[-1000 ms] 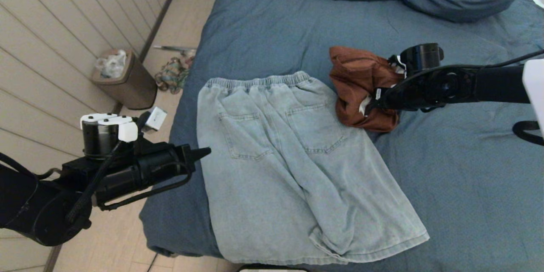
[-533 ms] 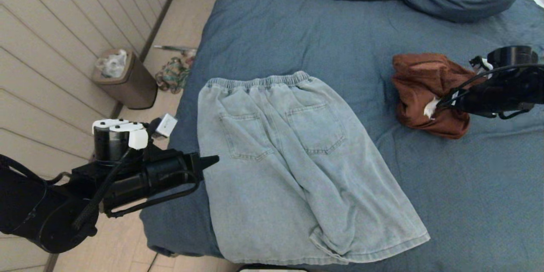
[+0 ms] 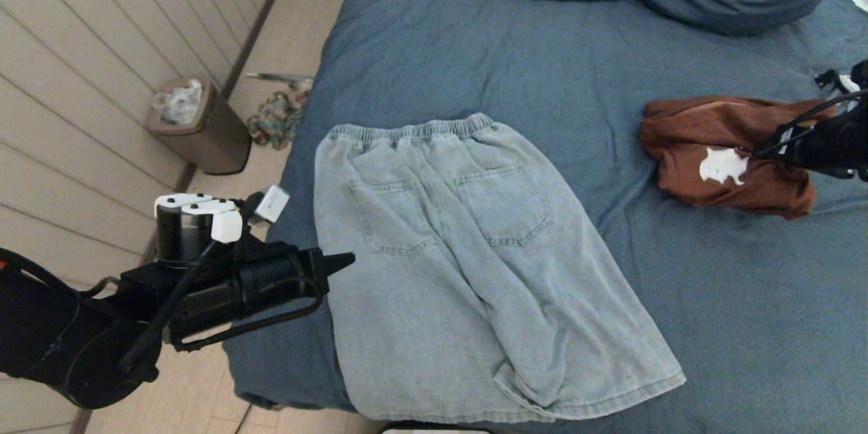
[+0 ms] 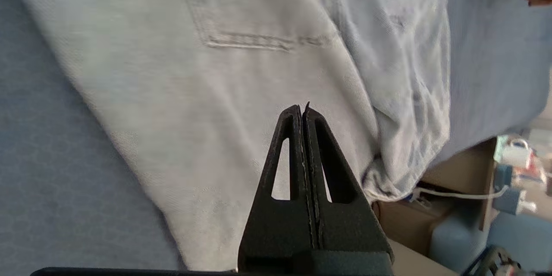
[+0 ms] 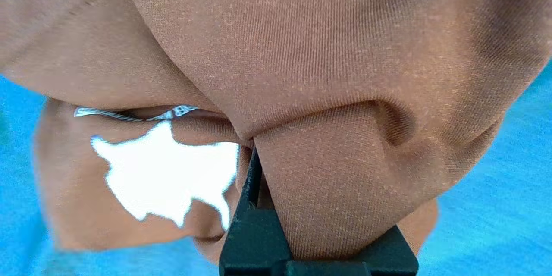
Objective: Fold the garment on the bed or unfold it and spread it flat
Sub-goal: Fold the blue shorts
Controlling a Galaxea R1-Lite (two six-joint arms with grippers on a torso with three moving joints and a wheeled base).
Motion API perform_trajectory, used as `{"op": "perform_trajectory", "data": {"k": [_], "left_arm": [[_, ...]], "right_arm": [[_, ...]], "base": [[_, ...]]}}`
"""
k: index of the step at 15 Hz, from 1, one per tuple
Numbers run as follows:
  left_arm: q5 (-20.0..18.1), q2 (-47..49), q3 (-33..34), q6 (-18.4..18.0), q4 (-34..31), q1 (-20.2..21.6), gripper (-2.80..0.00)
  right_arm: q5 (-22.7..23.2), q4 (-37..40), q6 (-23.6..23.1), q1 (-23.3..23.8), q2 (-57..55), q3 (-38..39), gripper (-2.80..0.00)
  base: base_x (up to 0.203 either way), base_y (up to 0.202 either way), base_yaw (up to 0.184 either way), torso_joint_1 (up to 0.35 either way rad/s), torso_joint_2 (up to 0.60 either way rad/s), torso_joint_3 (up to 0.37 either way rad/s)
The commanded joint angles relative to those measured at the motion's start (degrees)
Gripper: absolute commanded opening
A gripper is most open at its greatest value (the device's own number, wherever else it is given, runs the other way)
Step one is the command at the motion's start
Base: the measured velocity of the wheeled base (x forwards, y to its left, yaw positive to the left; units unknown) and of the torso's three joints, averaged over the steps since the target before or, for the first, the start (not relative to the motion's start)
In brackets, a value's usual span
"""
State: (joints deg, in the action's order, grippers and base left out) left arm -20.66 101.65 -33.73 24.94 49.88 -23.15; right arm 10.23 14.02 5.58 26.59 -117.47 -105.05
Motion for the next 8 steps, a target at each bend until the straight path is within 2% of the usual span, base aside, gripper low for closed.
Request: {"op": "perform_trajectory", "data": {"k": [1,4,5,6,8], "left_arm": [[-0.08,0.04,-0.02,0.1,0.3,0.05,-2.8],[-0.08,0.04,0.07,0.02,0.3,0.03,-2.8],[-0.08,0.04,0.07,0.02,0.3,0.03,-2.8],[-0.08,0.04,0.07,0.02,0.3,0.03,-2.8],[-0.08,-0.04,0.07,0.02,0.3,0.03,-2.8]], "right_arm": [[0.14,0.04,0.04,-0.04,0.31,0.19,-2.8],[0.06,0.48,-0.31,0.39,0.13,0.72,-2.8],[0.12,0.69,-1.46,0.81,0.2,1.3,-1.62],[0.14,0.75,-2.15,0.92,0.46,1.78,0.0],[0.79,0.75,-3.03,1.01,1.23,2.41,0.0]], "base": [[0.0,0.0,0.0,0.0,0.0,0.0],[0.0,0.0,0.0,0.0,0.0,0.0],[0.0,0.0,0.0,0.0,0.0,0.0],[0.0,0.0,0.0,0.0,0.0,0.0],[0.0,0.0,0.0,0.0,0.0,0.0]]}}
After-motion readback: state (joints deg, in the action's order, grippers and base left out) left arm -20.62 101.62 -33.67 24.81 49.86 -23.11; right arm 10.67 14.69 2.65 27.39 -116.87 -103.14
